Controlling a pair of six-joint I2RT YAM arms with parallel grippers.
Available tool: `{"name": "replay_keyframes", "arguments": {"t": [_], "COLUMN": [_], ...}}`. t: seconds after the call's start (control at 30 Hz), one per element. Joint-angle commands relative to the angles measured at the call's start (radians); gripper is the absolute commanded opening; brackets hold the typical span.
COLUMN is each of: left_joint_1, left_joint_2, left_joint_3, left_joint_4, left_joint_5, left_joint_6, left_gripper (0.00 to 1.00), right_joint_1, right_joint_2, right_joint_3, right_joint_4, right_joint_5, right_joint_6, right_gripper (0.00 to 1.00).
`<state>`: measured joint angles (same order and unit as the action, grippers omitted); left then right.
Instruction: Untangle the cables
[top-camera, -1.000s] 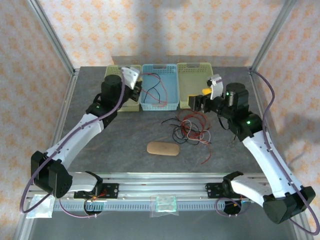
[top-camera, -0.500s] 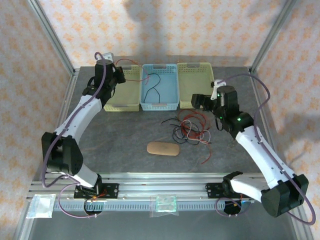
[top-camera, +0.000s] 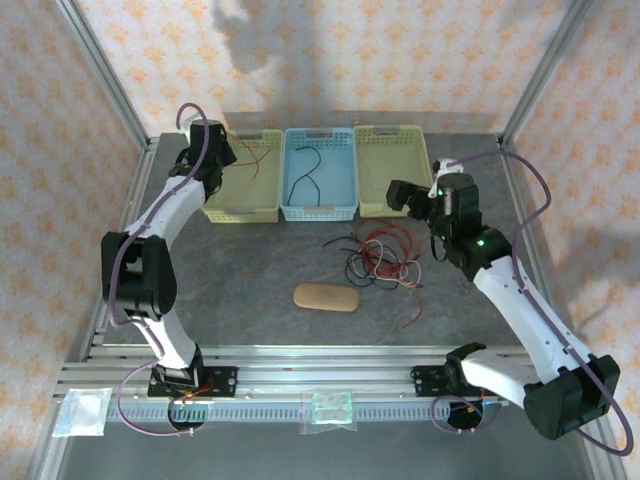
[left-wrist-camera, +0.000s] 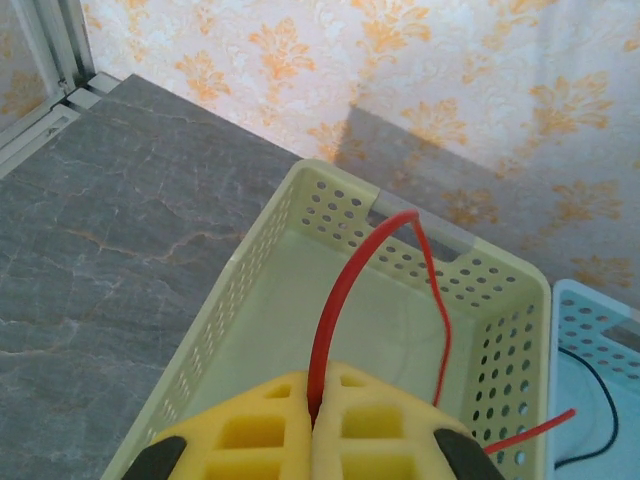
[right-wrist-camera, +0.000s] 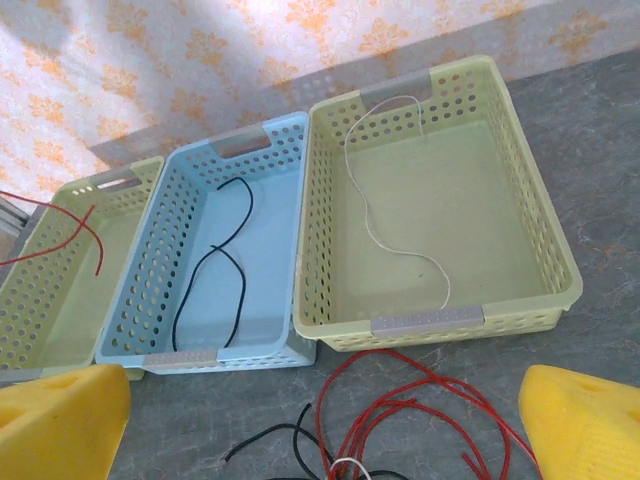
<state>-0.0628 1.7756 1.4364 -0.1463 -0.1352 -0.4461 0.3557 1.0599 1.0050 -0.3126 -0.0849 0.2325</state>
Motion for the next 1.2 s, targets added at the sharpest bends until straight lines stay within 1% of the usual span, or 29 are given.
{"name": "replay_keyframes", "arguments": {"t": [0.0,0.1,0.17,0.27,0.4,0.43,0.47,0.6,0.67,0.73,0.77,0.8,0.9,0.97,1.0,1.07,1.17], "left_joint_1": [0.0,0.0,0.0,-0.001,-0.002,-0.002,-0.003,-0.01,-0.019,-0.031,-0.04,-0.055,-0.106,-0.144,-0.165,-0.203,-0.267], "left_joint_2": [0.064,0.108,0.126,0.163,0.211,0.216,0.22,0.219,0.207,0.191,0.176,0.158,0.08,0.02,-0.018,-0.088,-0.189], "left_joint_3": [0.088,0.133,0.156,0.173,0.216,0.221,0.22,0.215,0.211,0.208,0.207,0.203,0.175,0.124,0.088,0.015,-0.095], "left_joint_4": [-0.048,-0.087,-0.105,-0.109,-0.159,-0.163,-0.161,-0.168,-0.174,-0.184,-0.189,-0.193,-0.196,-0.171,-0.15,-0.115,-0.06], "left_joint_5": [-0.075,-0.14,-0.157,-0.139,-0.131,-0.122,-0.11,-0.085,-0.094,-0.105,-0.109,-0.116,-0.124,-0.086,-0.059,-0.024,0.022], "left_joint_6": [-0.01,-0.006,-0.004,0.001,0.004,0.004,0.008,0.014,0.027,0.046,0.058,0.073,0.124,0.146,0.152,0.154,0.141], "left_gripper": [0.0,0.0,0.0,0.0,0.0,0.03,0.11,0.3,0.35,0.44,0.47,0.52,0.74,0.85,0.87,0.88,0.88], "right_joint_1": [0.003,0.003,0.004,0.003,0.004,0.004,0.004,0.003,0.005,0.003,0.004,0.004,0.004,0.004,0.003,0.003,0.003], "right_joint_2": [-0.014,-0.02,-0.023,-0.023,-0.022,-0.024,-0.023,-0.018,-0.012,-0.002,0.007,0.02,0.062,0.077,0.084,0.096,0.115], "right_joint_3": [-0.011,-0.017,-0.019,-0.026,-0.037,-0.037,-0.039,-0.033,-0.03,-0.024,-0.016,-0.005,0.012,0.004,-0.003,-0.016,-0.041], "right_joint_4": [0.016,0.012,0.011,0.009,0.015,0.014,0.012,-0.01,-0.031,-0.056,-0.079,-0.112,-0.201,-0.238,-0.254,-0.277,-0.273], "right_joint_5": [0.037,0.039,0.036,0.02,-0.009,-0.009,-0.009,0.006,0.016,0.026,0.031,0.038,0.034,0.015,0.006,-0.016,-0.094], "right_joint_6": [0.006,0.005,0.006,0.007,0.013,0.015,0.016,0.007,0.004,0.008,0.014,0.023,0.061,0.088,0.102,0.128,0.136], "right_gripper": [1.0,1.0,1.0,1.0,1.0,1.0,1.0,1.0,1.0,1.0,1.0,1.0,0.97,0.94,0.92,0.86,0.75]}}
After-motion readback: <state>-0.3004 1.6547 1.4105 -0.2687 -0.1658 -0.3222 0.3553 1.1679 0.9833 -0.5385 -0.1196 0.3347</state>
